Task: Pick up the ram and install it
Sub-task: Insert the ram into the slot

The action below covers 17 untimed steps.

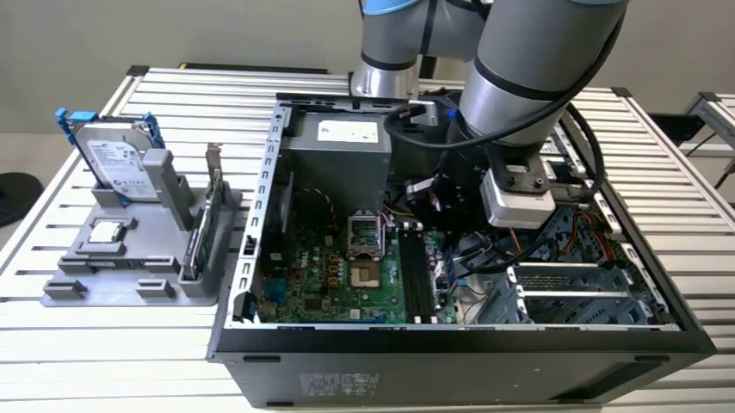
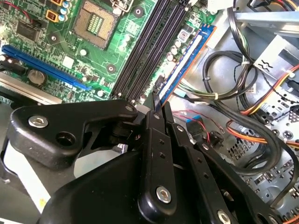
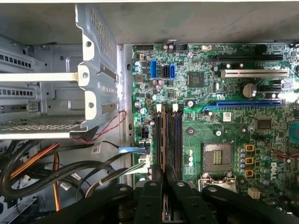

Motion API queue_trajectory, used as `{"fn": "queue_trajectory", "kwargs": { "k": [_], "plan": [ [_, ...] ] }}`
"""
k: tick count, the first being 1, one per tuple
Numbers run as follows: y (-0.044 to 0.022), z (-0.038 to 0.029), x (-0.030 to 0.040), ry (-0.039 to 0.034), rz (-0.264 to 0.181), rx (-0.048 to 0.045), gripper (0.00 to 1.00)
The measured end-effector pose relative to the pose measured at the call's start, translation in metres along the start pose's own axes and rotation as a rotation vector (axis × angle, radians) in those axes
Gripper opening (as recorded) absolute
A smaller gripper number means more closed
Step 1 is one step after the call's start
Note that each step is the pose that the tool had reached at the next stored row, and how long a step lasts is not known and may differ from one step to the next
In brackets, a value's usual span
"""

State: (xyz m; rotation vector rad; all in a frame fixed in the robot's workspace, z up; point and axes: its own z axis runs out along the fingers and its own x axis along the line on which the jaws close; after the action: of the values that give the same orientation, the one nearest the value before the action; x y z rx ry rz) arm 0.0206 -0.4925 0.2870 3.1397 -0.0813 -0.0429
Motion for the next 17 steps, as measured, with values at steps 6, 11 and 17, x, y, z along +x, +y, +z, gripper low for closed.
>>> {"fn": "queue_trajectory", "kwargs": {
  "k": [6,11,17],
  "plan": [
    [0.0,0.003,0.0001,-0.0001,0.0,0.0001,0.0],
    [0.0,0.0052,0.0002,-0.0001,0.0,0.0,0.0],
    [0.0,0.0078,0.0002,0.0,0.0,0.0,0.0]
  ]
}}
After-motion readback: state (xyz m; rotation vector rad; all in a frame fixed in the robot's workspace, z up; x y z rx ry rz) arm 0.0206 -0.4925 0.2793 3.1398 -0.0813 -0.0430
